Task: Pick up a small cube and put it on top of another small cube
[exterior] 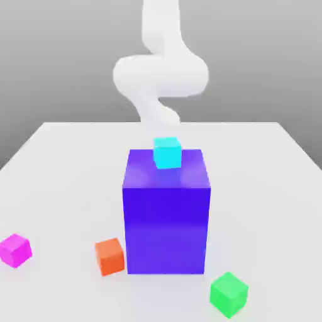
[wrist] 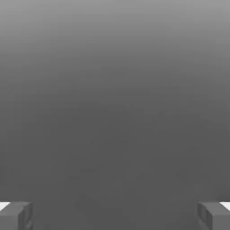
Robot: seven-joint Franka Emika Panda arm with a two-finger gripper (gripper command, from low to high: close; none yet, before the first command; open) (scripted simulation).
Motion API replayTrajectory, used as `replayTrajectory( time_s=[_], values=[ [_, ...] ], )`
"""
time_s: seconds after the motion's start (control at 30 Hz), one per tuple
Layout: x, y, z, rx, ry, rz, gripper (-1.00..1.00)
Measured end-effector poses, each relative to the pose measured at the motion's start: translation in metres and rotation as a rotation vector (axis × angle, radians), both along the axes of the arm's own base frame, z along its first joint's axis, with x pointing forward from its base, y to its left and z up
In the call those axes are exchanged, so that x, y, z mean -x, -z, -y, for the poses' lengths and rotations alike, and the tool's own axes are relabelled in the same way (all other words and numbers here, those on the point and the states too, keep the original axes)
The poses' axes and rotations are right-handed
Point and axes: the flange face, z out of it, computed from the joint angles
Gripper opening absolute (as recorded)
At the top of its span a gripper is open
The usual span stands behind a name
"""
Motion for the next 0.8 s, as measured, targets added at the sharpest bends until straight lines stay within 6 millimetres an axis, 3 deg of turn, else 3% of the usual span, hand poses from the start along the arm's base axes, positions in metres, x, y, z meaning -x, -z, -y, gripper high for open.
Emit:
replayTrajectory(
  time_s=[0.17,0.37,0.53,0.67,0.8],
  values=[
    [-0.049,0.086,0.065,0.025,0.109,-0.151,0.00],
    [-0.068,0.198,0.152,0.011,0.221,-0.327,0.00],
    [-0.051,0.295,0.219,-0.037,0.301,-0.467,0.00],
    [-0.011,0.372,0.273,-0.107,0.383,-0.570,0.00],
    [0.026,0.447,0.295,-0.181,0.410,-0.662,0.00]
  ],
)
